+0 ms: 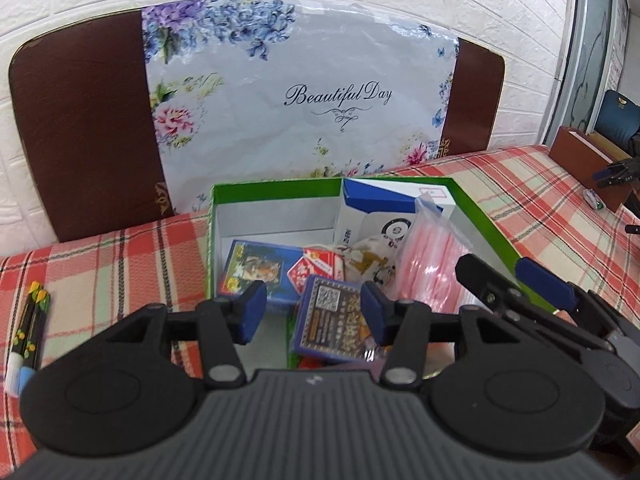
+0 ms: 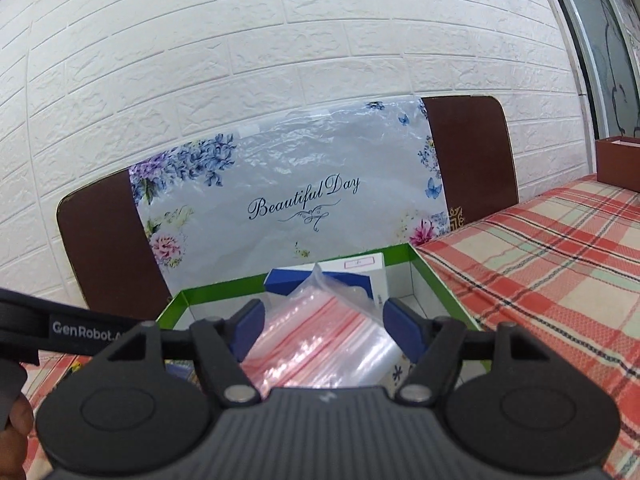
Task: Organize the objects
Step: 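Carry the zip bag with both grippers into the green box and release, then move the right gripper to the blue-capped black marker and grasp it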
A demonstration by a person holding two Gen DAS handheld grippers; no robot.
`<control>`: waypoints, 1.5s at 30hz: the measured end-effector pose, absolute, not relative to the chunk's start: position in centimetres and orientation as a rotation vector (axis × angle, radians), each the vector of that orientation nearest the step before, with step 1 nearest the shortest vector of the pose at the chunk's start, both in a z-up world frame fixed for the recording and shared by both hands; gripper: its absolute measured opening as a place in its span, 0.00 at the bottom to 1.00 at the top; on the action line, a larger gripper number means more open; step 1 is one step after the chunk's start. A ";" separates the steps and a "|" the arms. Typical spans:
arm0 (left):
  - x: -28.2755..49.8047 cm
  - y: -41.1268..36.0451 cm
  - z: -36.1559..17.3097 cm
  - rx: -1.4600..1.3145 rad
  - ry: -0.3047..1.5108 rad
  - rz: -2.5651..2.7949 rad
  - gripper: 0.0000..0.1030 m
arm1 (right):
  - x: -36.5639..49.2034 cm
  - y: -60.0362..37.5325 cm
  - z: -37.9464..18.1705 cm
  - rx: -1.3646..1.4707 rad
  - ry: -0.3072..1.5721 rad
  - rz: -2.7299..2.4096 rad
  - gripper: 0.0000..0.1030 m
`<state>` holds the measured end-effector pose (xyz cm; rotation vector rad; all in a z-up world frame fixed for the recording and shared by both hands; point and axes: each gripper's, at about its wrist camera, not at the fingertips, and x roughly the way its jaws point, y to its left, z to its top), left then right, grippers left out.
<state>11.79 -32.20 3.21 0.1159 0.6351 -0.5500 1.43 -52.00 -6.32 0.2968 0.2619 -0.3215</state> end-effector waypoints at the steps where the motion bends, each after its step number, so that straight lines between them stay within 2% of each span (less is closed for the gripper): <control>1: 11.6 -32.0 3.1 0.117 0.637 -0.547 0.53 | 1.3 -51.9 -6.4 0.300 0.268 -0.322 0.66; 11: 10.0 -29.4 1.5 0.096 0.688 -0.532 0.52 | -0.8 -50.1 -7.5 0.308 0.319 -0.318 0.67; 15: 8.1 -28.7 1.6 0.120 0.646 -0.555 0.52 | -1.7 -48.3 -7.8 0.286 0.336 -0.307 0.67; 18: 7.1 -28.1 1.5 0.150 0.641 -0.522 0.56 | -2.1 -47.0 -8.2 0.282 0.365 -0.291 0.67; 32: 7.3 -17.2 -3.1 0.087 0.770 -0.335 0.57 | -0.7 -38.6 -9.9 0.227 0.521 -0.083 0.67; 36: 7.8 -13.3 -4.2 0.064 0.781 -0.274 0.57 | 0.6 -35.6 -10.6 0.207 0.574 -0.001 0.61; 39: 7.8 -10.5 -4.5 0.076 0.741 -0.230 0.57 | 2.0 -33.4 -11.0 0.193 0.619 0.059 0.52; 45: 7.4 -5.2 -5.3 0.064 0.628 -0.140 0.57 | 6.8 -28.9 -10.6 0.165 0.639 0.179 0.44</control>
